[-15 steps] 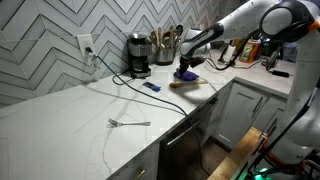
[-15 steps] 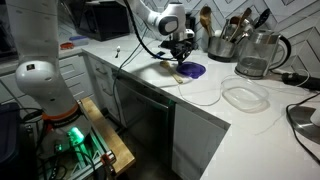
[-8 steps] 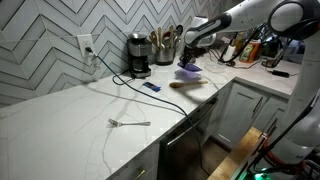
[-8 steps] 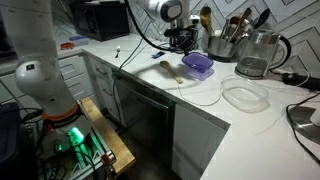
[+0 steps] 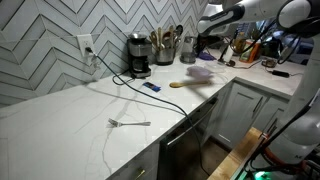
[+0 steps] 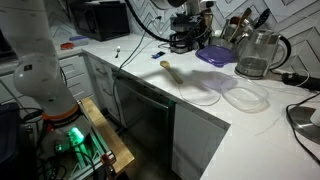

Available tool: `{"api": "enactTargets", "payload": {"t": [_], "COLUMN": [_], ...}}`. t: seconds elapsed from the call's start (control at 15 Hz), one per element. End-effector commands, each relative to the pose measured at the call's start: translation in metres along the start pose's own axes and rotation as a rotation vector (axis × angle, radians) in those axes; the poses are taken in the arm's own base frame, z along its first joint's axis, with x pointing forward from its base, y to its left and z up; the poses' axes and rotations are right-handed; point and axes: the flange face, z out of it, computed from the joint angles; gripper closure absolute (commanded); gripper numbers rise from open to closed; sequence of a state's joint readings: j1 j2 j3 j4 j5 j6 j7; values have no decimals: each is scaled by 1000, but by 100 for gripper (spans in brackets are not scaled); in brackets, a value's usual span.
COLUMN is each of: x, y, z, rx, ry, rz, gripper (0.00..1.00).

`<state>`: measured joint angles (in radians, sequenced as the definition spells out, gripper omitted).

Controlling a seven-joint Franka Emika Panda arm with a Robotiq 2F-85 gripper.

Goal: Put the blue lid on the lunch box

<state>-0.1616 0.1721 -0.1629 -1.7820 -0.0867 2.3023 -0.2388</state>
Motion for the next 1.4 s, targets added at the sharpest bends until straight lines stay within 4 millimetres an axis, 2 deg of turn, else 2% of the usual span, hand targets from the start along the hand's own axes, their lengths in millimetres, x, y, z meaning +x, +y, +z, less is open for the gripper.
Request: {"api": "enactTargets", "payload": {"t": [0.0,0.4,0.73,0.8,0.87,1.07,1.27,1.33], "x": [-13,-39,-46,-43,-49,-44,-42,-42], "y": [48,111,141,144,136,141,141,141], "z": [0,26,54,59,50,58,57,57], "rx": [-61,-128,-175,-189,-151,-167,-170,-171], "ry": [-40,-102,-142,-133,-122,-125,-121,-120], "rz": [61,166,254,278,241,264,267,268], "gripper": [98,98,98,98,92,92,92,98]}}
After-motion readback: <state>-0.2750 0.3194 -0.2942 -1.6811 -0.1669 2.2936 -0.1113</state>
